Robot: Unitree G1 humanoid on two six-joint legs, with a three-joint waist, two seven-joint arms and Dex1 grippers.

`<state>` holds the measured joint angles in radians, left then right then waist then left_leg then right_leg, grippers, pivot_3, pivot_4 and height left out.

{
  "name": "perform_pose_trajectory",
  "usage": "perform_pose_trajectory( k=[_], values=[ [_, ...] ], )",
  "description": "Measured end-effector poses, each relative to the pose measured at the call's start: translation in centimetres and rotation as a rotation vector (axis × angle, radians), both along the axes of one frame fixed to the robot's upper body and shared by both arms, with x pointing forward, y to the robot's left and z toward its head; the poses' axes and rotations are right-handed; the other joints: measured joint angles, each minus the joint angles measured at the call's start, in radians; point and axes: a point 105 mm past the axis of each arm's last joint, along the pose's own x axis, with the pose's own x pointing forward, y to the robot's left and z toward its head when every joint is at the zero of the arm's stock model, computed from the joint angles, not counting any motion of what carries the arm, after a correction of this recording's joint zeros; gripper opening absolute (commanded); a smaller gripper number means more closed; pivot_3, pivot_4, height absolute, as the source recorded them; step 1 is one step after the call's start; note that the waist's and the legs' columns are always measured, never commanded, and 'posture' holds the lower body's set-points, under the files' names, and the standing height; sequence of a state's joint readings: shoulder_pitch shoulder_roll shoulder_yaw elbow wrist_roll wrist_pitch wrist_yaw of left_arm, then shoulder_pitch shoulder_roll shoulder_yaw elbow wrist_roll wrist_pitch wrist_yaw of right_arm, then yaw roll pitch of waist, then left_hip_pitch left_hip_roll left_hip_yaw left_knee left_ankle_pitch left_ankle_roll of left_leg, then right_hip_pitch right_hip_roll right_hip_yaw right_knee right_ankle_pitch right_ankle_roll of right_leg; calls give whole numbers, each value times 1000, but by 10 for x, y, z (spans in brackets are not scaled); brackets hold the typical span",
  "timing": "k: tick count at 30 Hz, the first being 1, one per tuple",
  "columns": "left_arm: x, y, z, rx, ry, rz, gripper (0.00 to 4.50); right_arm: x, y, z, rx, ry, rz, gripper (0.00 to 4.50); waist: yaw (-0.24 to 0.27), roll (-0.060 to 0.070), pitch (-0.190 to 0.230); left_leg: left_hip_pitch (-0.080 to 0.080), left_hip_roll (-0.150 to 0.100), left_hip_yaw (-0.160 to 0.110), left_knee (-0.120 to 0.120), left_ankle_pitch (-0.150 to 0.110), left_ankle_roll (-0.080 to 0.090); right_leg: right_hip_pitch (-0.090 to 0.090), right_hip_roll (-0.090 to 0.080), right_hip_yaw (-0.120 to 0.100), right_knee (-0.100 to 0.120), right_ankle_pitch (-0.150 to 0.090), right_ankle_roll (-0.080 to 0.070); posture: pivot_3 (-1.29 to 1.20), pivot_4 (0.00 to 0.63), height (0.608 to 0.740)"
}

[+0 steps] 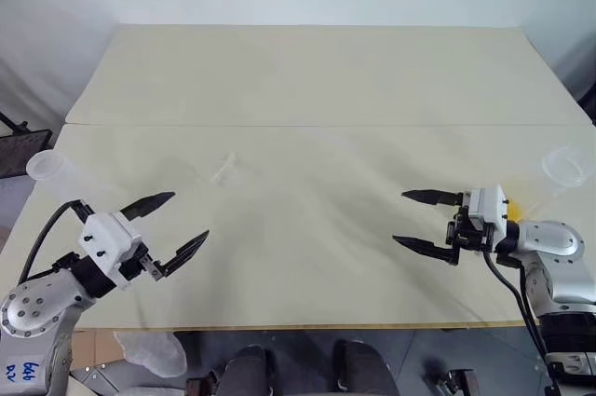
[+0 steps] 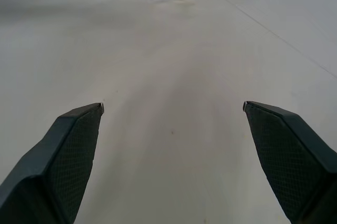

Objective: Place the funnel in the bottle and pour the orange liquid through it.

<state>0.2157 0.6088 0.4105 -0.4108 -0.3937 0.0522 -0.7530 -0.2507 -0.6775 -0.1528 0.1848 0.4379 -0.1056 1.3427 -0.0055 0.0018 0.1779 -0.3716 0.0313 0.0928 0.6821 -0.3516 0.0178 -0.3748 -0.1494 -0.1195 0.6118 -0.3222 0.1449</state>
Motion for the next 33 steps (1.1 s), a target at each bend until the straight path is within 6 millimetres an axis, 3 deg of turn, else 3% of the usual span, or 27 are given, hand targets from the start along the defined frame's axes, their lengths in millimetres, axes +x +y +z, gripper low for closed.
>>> perform_pose_trajectory(
  k=[4,8,17,21,25,30,33],
  values=[
    [1,3,-3,-44,5,47,4500,3,4,0,4,5,10,4454,2,0,0,0,0,0,0,0,0,0,0,1,0,0,0,0,150,740],
    [-10,23,-12,-223,12,211,4500,13,30,6,85,3,57,4454,-8,0,0,1,3,0,0,0,0,0,0,1,1,0,0,0,150,740],
    [-77,90,-50,-462,-82,821,4500,14,115,42,237,-44,277,4454,-3,-2,0,0,2,0,1,-1,1,0,-1,1,0,0,0,0,150,740],
    [-95,101,-60,-506,-88,952,4500,14,123,44,240,-35,296,4454,15,-5,-1,0,1,0,2,-3,3,0,-2,1,0,0,0,0,150,740],
    [-92,106,-55,-534,-113,977,4500,15,123,41,226,-26,297,4454,14,-5,-1,0,1,0,2,-4,3,0,-2,1,0,0,0,0,150,740],
    [-66,113,-20,-498,-169,954,4500,15,118,38,205,-20,289,4454,5,-5,-1,0,2,0,2,-4,3,0,-1,1,1,0,0,0,150,740],
    [-47,116,-10,-473,-122,934,4500,14,118,36,203,-13,287,4454,1,-5,-1,0,2,0,2,-4,3,0,-1,1,2,0,0,0,150,740]
  ],
)
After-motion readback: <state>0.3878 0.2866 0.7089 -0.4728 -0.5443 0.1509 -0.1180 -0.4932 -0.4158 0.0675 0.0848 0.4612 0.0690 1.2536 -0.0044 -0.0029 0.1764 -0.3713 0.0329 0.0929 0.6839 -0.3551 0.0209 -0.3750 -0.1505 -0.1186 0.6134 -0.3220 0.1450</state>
